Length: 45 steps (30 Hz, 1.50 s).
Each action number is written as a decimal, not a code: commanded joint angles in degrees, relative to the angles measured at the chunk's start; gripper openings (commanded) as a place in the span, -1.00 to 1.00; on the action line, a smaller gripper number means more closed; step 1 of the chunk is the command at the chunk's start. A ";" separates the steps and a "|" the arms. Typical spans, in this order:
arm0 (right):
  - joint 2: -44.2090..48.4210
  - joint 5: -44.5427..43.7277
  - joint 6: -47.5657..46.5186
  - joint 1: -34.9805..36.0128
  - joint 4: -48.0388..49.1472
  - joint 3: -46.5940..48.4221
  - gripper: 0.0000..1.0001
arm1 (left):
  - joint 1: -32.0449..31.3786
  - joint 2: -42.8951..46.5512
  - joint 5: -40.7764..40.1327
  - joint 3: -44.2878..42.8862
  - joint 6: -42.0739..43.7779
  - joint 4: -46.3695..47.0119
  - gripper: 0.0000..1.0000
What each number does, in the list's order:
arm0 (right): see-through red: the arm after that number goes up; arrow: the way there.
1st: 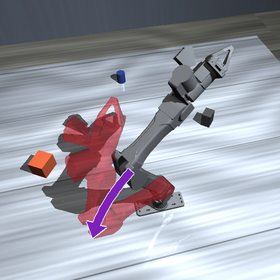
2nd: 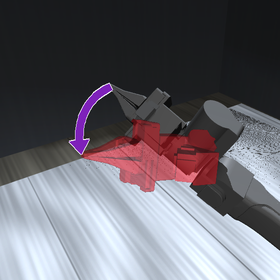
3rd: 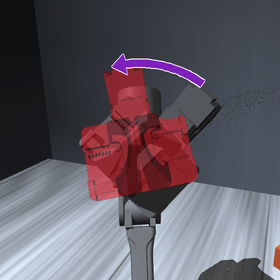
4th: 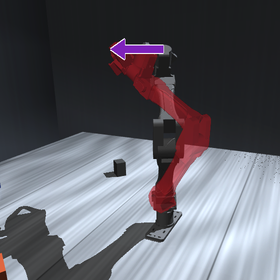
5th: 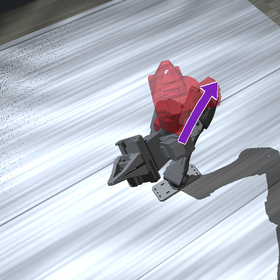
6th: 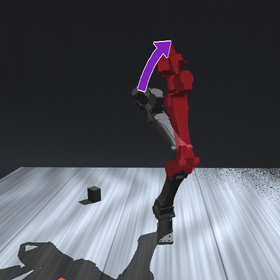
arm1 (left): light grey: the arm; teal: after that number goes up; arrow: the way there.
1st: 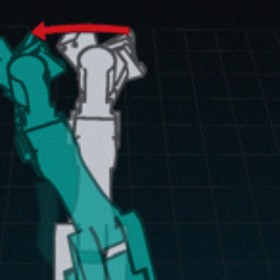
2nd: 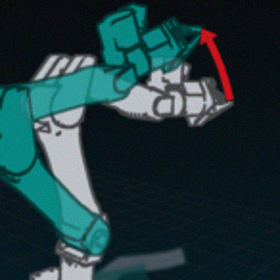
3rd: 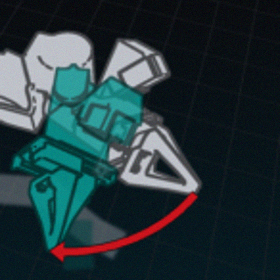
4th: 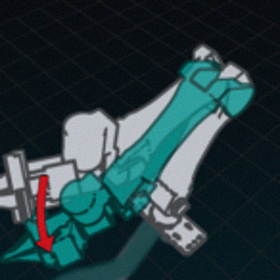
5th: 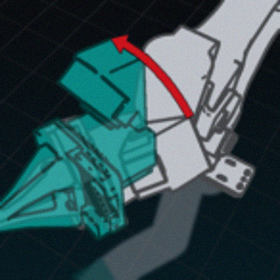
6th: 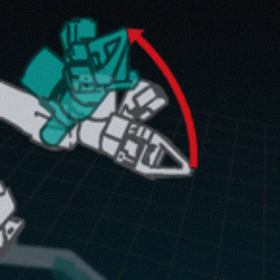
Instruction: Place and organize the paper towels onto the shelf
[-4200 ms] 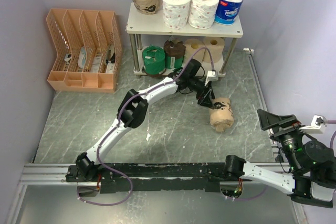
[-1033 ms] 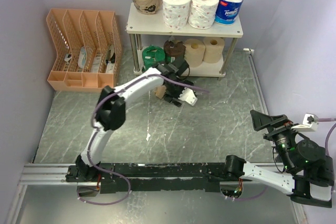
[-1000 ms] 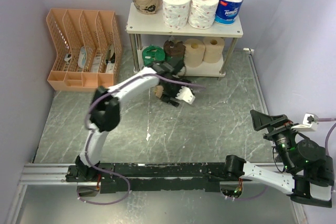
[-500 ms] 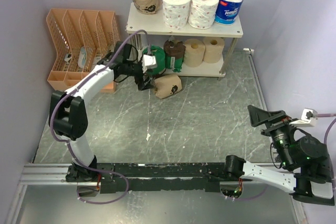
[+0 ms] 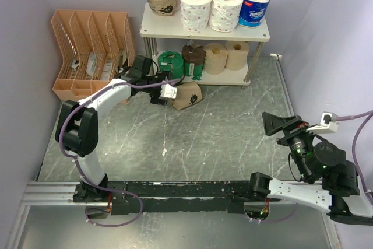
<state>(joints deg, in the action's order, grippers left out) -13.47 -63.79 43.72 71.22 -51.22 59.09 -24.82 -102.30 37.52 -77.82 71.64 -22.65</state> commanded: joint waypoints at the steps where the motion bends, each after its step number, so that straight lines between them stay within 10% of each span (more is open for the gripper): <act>1: -0.76 0.33 1.40 0.09 1.42 -0.83 1.00 | -0.67 -0.41 -2.50 0.80 13.08 1.67 1.00; 22: 1.24 1.21 2.70 -0.68 -0.35 -1.34 1.00 | -7.38 -9.55 -7.41 -5.75 16.45 1.63 0.79; 27: 2.24 1.55 2.68 -0.94 -0.63 -1.34 1.00 | -8.13 -11.04 -9.20 -6.35 17.21 1.06 0.26; 32: 3.70 1.83 2.68 -1.17 -0.41 -2.53 1.00 | -9.15 -11.06 -11.24 -5.42 16.03 0.09 -0.81; 38: 4.29 2.39 2.37 -1.48 -0.23 -3.10 1.00 | -11.30 -10.98 -16.51 -8.49 12.52 -10.62 -0.86; 45: 4.58 2.37 1.76 -1.56 0.68 -3.73 1.00 | -13.37 -17.19 -18.48 -30.77 -6.92 -43.87 -0.86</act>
<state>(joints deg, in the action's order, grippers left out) -10.00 -61.47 46.09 69.91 -51.29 56.12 -37.17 -115.96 19.55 -97.93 78.54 -40.51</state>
